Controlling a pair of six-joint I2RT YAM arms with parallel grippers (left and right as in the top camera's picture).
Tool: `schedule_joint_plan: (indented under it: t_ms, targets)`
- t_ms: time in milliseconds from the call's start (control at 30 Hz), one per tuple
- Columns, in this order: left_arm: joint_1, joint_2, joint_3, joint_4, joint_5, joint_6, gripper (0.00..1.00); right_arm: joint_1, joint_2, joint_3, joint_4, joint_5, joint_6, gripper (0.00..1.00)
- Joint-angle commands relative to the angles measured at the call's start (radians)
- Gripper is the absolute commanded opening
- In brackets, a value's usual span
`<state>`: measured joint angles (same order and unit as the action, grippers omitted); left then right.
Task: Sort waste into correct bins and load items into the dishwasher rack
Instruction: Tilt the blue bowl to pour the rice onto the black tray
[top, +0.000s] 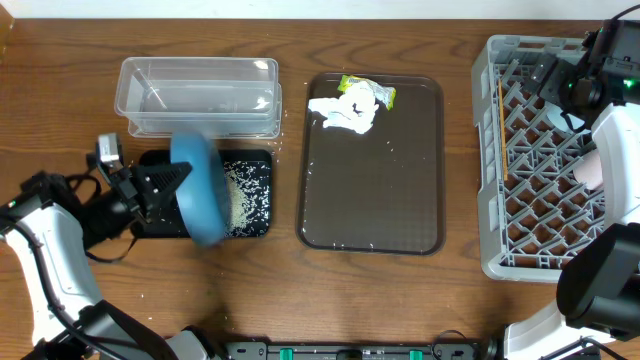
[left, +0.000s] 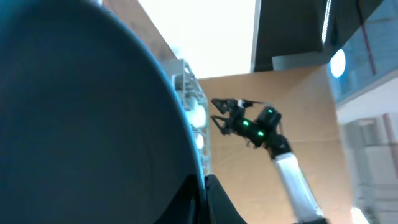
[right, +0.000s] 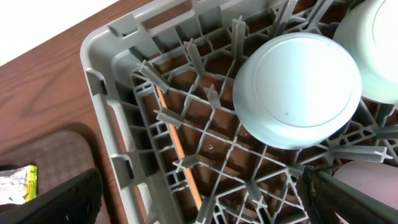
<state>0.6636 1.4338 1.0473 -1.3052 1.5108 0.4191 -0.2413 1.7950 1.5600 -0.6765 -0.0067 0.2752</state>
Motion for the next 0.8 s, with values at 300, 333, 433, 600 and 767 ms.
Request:
schedule_joint_plan:
  t_ms: [300, 333, 433, 600, 767]
  targets:
    - [-0.021, -0.035, 0.001, -0.073, -0.011, 0.216, 0.06, -0.006, -0.016, 0.001, -0.001, 0.006, 0.008, 0.99]
    - [-0.024, -0.037, 0.001, -0.089, 0.001, 0.226, 0.06, -0.006, -0.016, 0.001, -0.001, 0.006, 0.008, 0.99]
    - [-0.033, -0.039, 0.001, -0.045, -0.016, 0.273, 0.06, -0.006, -0.016, 0.001, -0.001, 0.006, 0.008, 0.99]
    - [-0.037, -0.054, 0.001, -0.109, 0.025, 0.348, 0.06, -0.006, -0.016, 0.001, -0.001, 0.006, 0.008, 0.99]
    - [-0.044, -0.063, 0.002, -0.096, 0.007, 0.265, 0.06, -0.006, -0.016, 0.001, -0.001, 0.006, 0.008, 0.99]
